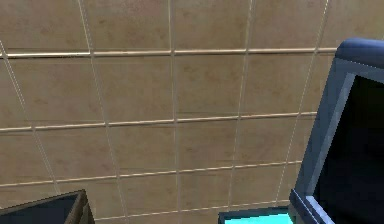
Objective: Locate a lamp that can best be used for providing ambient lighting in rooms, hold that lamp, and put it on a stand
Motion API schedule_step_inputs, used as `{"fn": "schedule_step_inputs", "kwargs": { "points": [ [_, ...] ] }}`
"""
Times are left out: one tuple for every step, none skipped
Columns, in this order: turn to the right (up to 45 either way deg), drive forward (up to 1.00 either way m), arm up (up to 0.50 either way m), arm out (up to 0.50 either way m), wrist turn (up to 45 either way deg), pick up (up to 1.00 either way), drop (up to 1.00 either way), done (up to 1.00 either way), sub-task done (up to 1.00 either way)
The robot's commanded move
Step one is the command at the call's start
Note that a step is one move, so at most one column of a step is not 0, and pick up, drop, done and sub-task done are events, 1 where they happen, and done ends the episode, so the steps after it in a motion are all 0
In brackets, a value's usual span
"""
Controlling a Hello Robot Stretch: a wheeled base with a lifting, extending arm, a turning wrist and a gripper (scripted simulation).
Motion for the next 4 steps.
{"fn": "schedule_step_inputs", "kwargs": {
  "points": [
    [0.0,0.00,0.00,0.00,45.0,0.00,0.00,0.00,0.00],
    [0.0,0.00,0.00,0.00,45.0,0.00,0.00,0.00,0.00],
    [0.0,0.00,0.00,0.00,45.0,0.00,0.00,0.00,0.00],
    [0.0,0.00,0.00,0.00,0.0,0.00,1.00,0.00,0.00]
  ]
}}
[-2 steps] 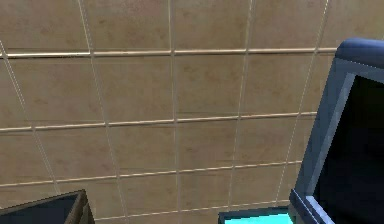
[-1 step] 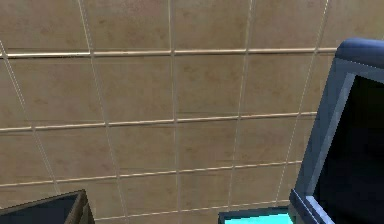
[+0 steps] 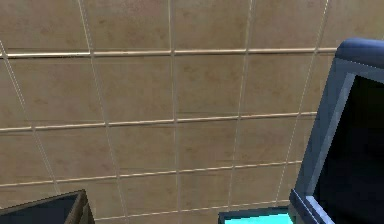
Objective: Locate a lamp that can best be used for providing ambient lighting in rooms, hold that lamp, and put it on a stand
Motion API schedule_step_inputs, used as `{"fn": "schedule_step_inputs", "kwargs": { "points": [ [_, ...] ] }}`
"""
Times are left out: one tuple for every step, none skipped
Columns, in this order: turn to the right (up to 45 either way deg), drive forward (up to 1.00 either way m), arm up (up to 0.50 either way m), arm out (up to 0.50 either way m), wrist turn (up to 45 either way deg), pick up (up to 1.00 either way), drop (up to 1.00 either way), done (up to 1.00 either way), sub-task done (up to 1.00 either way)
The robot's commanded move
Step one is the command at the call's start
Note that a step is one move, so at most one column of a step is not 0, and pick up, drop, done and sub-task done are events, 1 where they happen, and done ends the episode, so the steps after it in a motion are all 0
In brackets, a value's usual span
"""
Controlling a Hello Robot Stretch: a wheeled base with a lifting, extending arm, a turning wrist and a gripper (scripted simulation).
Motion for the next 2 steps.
{"fn": "schedule_step_inputs", "kwargs": {
  "points": [
    [0.0,0.00,0.00,-0.10,0.0,0.00,0.00,0.00,0.00],
    [0.0,0.00,0.00,0.00,0.0,0.00,0.00,1.00,0.00]
  ]
}}
